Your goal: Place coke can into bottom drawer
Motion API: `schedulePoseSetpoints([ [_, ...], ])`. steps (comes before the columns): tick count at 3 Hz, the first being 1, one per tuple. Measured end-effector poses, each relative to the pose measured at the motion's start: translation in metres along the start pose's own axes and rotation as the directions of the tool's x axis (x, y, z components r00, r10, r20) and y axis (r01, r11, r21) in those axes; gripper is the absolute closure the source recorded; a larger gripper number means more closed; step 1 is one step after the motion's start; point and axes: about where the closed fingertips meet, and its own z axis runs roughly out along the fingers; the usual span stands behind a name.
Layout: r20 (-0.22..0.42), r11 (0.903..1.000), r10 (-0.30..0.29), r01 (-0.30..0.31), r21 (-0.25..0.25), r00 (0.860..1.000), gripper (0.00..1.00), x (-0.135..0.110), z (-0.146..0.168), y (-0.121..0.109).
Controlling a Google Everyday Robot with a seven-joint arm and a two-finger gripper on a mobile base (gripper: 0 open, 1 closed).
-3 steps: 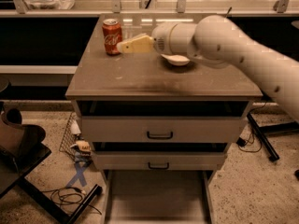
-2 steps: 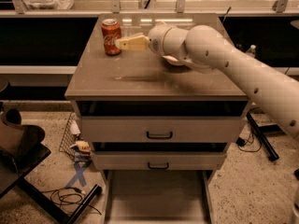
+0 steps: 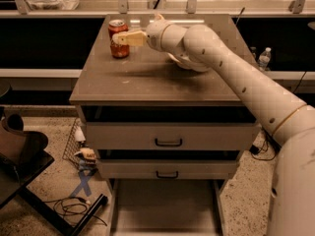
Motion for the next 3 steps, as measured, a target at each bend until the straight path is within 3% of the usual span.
schedulePoseSetpoints([
  [3, -0.029, 0.9996, -0.019, 0.019, -0.021, 0.999, 0.0, 0.012, 0.04, 0.026],
])
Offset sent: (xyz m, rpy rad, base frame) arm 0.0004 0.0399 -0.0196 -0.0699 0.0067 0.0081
